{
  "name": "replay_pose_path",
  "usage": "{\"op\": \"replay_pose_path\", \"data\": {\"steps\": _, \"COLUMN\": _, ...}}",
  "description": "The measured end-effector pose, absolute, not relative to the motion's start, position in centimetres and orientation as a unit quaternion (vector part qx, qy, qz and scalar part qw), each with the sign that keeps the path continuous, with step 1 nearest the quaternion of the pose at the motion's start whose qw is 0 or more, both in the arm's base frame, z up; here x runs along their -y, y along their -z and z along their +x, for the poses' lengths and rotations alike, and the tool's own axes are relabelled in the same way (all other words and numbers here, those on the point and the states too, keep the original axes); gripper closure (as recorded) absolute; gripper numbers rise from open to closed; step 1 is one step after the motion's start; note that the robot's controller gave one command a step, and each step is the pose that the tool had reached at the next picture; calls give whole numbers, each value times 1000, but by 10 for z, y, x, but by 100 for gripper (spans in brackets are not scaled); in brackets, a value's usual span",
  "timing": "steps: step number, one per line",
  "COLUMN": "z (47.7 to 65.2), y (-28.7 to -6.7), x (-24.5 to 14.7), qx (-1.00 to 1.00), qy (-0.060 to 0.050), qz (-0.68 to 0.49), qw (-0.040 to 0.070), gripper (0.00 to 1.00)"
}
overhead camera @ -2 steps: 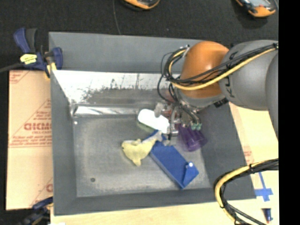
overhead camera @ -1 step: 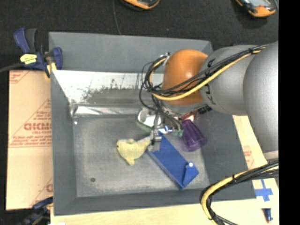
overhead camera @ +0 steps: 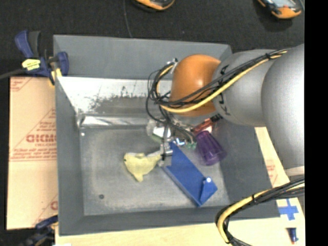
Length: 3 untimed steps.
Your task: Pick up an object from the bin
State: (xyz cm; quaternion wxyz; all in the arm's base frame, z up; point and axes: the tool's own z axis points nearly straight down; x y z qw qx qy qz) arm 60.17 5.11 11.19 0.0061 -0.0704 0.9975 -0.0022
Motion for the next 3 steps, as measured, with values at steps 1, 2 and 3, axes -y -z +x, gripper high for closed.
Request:
{"op": "replay_pose_path", "data": {"steps": 1, "z": 584, "y": -85, "x": -47, "qx": -1000, "qy": 0, "qz": -15, "qw": 7, "gripper": 0}}
{"op": "replay_pose_path", "data": {"steps": 2, "z": 582, "y": -70, "x": -49, "qx": -999, "qy": 1, "qz": -51, "qw": 9, "gripper": 100}}
{"op": "replay_pose_path", "data": {"steps": 3, "z": 582, "y": -70, "x": -49, "qx": -999, "qy": 1, "qz": -51, "qw": 9, "gripper": 100}}
